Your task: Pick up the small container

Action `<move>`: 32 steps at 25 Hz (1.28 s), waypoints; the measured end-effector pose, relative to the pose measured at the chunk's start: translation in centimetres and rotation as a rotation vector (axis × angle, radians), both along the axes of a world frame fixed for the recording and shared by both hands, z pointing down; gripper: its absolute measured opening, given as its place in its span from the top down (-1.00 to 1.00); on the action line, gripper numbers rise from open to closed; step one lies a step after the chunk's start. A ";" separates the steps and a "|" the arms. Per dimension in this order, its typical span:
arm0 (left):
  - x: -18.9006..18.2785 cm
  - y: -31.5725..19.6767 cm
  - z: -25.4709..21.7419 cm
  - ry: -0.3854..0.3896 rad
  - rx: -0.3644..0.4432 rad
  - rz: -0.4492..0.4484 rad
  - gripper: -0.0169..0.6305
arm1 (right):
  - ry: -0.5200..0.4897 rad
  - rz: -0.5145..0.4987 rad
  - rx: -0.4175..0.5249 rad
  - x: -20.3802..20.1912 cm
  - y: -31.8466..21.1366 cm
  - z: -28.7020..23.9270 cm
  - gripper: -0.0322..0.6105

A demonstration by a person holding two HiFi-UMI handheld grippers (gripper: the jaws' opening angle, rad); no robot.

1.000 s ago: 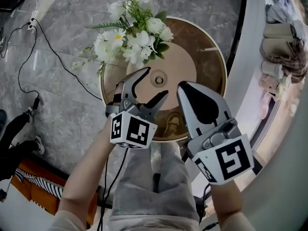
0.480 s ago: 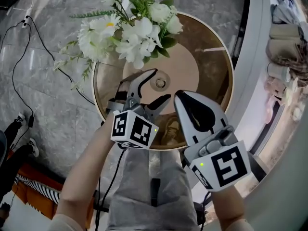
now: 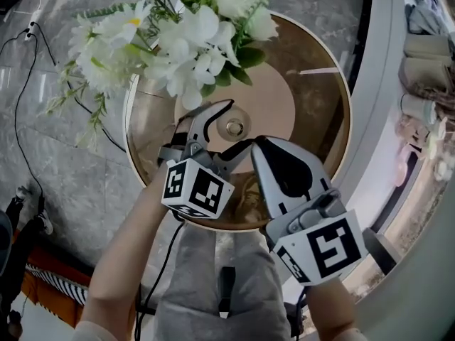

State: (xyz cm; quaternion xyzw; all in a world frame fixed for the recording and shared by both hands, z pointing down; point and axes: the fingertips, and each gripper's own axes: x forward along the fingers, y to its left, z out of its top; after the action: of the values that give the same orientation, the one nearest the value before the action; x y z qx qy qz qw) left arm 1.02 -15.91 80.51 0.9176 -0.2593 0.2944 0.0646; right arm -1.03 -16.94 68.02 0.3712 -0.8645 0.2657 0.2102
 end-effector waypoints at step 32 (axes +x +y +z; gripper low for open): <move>1.1 -0.4 4.8 0.017 -0.015 0.049 -0.11 | -0.006 -0.111 0.057 -1.5 -0.2 5.9 0.86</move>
State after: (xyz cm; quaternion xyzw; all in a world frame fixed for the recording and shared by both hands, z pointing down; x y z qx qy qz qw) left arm 2.11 -16.32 85.27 0.9257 -0.2338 0.2898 0.0663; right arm -2.55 -17.11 73.97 0.3275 -0.8917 0.2300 0.2112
